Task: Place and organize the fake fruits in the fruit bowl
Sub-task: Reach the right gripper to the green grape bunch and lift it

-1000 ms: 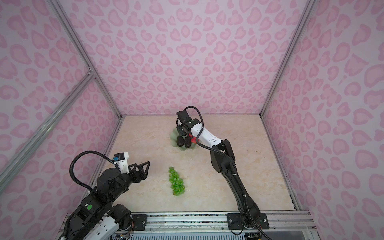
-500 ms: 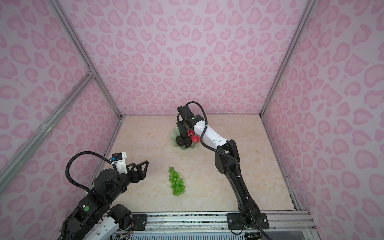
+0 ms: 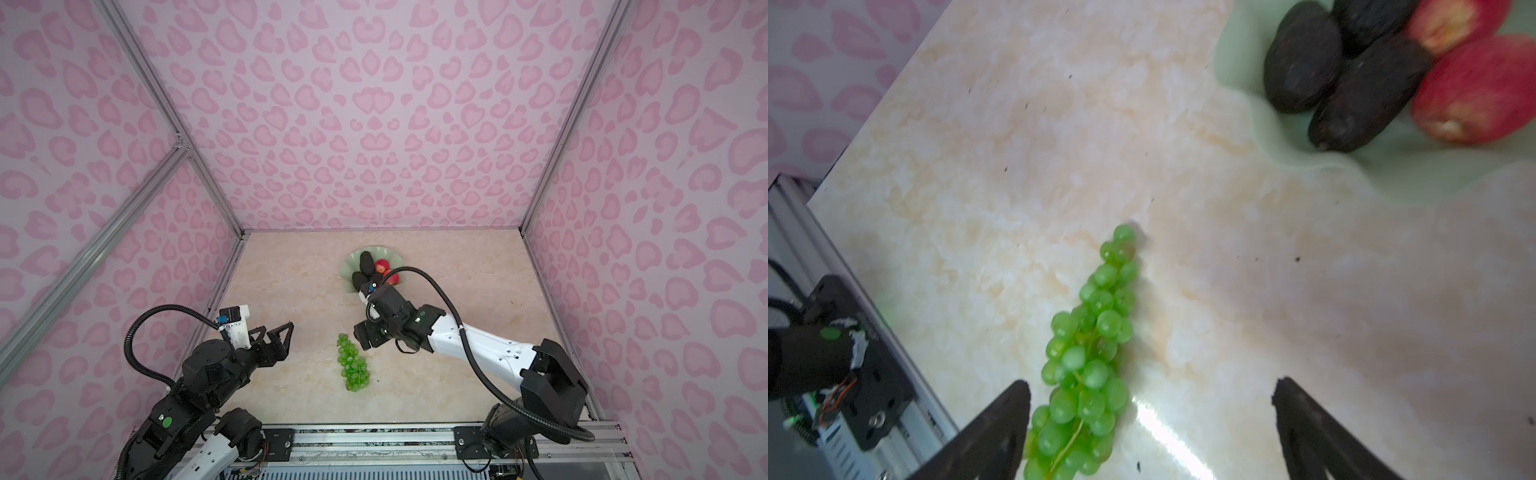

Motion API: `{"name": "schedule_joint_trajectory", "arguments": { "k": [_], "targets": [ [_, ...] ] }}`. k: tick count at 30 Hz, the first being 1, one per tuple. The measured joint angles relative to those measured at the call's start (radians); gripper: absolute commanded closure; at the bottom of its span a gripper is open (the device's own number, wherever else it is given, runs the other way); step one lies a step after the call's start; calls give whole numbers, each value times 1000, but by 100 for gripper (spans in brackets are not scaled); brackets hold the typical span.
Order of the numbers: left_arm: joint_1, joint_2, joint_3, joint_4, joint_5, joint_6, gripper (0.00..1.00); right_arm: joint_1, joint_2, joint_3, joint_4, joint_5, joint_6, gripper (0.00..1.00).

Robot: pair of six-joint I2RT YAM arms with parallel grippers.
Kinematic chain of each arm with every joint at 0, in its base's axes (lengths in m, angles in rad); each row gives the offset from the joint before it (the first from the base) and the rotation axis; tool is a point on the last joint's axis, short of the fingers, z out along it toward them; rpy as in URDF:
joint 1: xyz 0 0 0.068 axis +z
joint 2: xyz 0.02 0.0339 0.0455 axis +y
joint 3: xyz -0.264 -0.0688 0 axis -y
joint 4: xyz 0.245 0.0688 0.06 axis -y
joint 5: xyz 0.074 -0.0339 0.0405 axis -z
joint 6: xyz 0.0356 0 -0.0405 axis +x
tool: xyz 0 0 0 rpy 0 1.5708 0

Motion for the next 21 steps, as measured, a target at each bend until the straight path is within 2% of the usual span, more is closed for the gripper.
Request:
{"name": "schedule_joint_trajectory", "arguments": {
  "k": [4, 8, 18, 21],
  "targets": [
    [0, -14, 0, -6, -7, 4, 9, 89, -31, -76, 8, -1, 69, 8],
    [0, -16, -10, -6, -6, 3, 9, 125, 37, -81, 27, 8, 124, 8],
    [0, -38, -26, -6, 1, -8, 9, 135, 245, 4, 39, 11, 166, 15],
    [0, -43, -28, -7, 1, -11, 9, 138, 293, 34, 49, -1, 167, 21]
  ]
}}
